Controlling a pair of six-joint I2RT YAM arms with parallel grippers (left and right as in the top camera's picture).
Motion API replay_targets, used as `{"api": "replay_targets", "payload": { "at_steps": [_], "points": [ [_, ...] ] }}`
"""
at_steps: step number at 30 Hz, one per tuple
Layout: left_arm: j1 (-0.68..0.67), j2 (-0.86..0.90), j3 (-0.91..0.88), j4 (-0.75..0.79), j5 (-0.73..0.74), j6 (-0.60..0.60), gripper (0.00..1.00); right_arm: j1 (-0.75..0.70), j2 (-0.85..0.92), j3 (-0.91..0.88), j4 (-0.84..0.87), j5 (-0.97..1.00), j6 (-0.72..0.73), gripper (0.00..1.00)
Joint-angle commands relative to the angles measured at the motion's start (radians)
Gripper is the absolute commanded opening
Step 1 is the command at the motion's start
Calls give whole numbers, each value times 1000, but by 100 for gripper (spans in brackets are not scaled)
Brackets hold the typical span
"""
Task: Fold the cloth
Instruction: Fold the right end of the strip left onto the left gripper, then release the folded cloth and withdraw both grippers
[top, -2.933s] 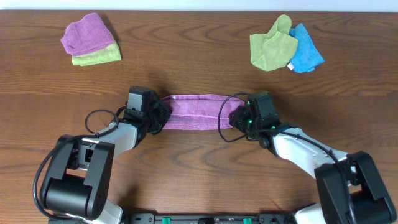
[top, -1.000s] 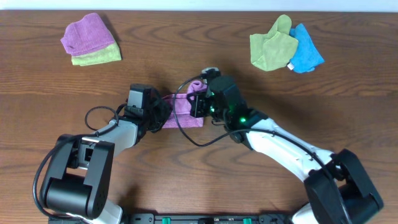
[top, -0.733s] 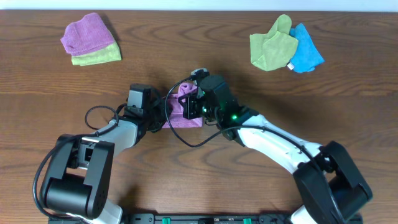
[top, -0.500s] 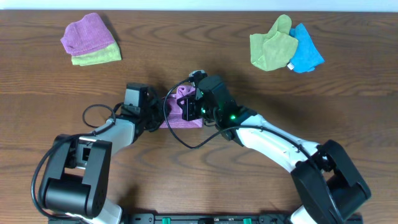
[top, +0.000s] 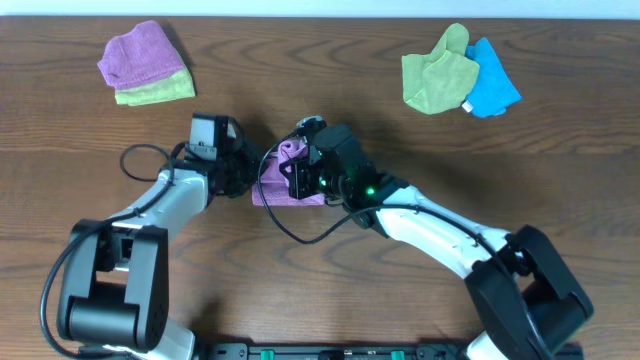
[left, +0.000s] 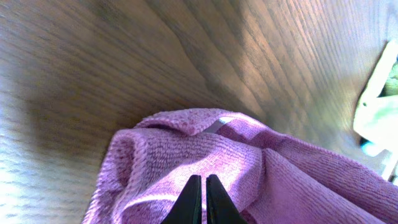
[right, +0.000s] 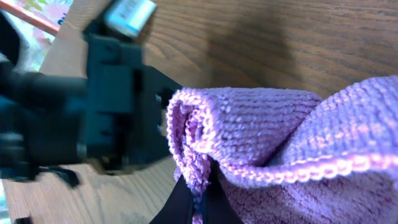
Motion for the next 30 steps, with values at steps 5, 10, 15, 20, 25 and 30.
{"api": "replay_targets", "payload": {
  "at_steps": [5,10,15,20,25,30],
  "points": [
    [68,-86,98,-157,-147,158,6,10,91,79,-2,-42,-18,1],
    [150,-143,98,-212,-190,183,6,29,110,104,-2,-41,-18,1],
    [211,-171,98,-226,-187,190,6,53,135,108,-2,-42,-3,1],
    [224,-175,98,-240,-187,200,6,75,165,114,-2,-42,3,1],
    [224,-175,98,-240,-187,200,6,82,214,156,-8,-45,6,1],
    [224,-175,98,-250,-187,200,6,82,254,206,-20,-46,6,1]
  ]
}}
